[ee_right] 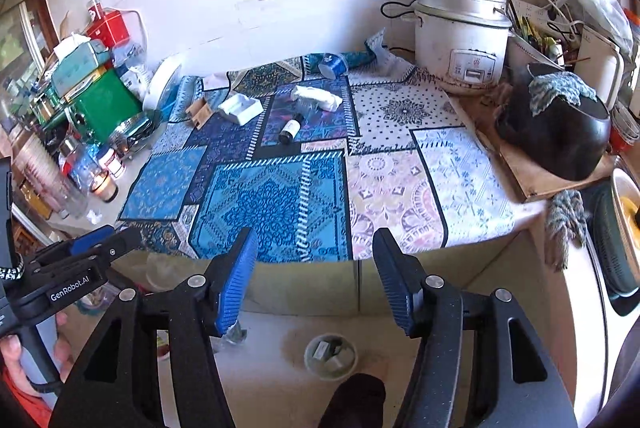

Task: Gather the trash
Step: 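Raise both grippers back toward the counter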

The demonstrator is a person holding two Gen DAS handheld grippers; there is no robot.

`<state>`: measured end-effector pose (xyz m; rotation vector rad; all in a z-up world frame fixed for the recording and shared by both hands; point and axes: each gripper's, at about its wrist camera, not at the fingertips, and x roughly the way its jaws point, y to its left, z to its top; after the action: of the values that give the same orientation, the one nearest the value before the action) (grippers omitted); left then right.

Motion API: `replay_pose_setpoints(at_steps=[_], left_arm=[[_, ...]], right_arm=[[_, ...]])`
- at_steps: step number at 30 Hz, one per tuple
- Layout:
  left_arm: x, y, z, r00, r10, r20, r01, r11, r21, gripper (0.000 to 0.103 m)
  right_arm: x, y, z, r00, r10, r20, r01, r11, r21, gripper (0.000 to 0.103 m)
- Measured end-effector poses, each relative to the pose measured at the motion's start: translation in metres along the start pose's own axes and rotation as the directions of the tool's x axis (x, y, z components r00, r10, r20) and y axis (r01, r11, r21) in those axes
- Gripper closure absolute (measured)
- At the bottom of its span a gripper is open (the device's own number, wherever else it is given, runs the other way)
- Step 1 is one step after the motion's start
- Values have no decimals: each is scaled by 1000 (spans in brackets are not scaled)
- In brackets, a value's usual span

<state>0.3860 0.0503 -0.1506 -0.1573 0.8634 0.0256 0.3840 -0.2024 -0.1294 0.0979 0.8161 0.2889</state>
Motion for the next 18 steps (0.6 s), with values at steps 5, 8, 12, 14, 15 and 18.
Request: replay_pose_setpoints(at_steps=[5, 8, 12, 14, 15, 18], left_arm=[[19, -24, 40, 999, 27, 27, -28, 999, 26, 51], [36, -38, 67, 999, 34, 26, -35, 999, 37, 46], [65, -51, 102, 998, 65, 24, -66, 998, 13, 45], [83, -54, 116, 998, 67, 16, -67, 998, -20, 45], [92, -57, 121, 998, 69, 11, -68, 997, -28, 45], [120, -63, 136, 994, 104, -23, -104, 995, -10, 45]], right_arm=[[21, -19, 37, 999, 37, 26, -37, 999, -15, 47], [30, -30, 63, 998, 53, 33, -51, 998, -43, 47], [47, -49, 98, 996, 84, 28, -81, 994, -79, 47], [58, -58, 111, 996, 90, 26, -87, 991, -99, 47], [64, -63, 116, 996, 86, 23, -83, 991, -107, 47], [83, -74, 129, 997, 80, -4, -80, 992, -99, 47]])
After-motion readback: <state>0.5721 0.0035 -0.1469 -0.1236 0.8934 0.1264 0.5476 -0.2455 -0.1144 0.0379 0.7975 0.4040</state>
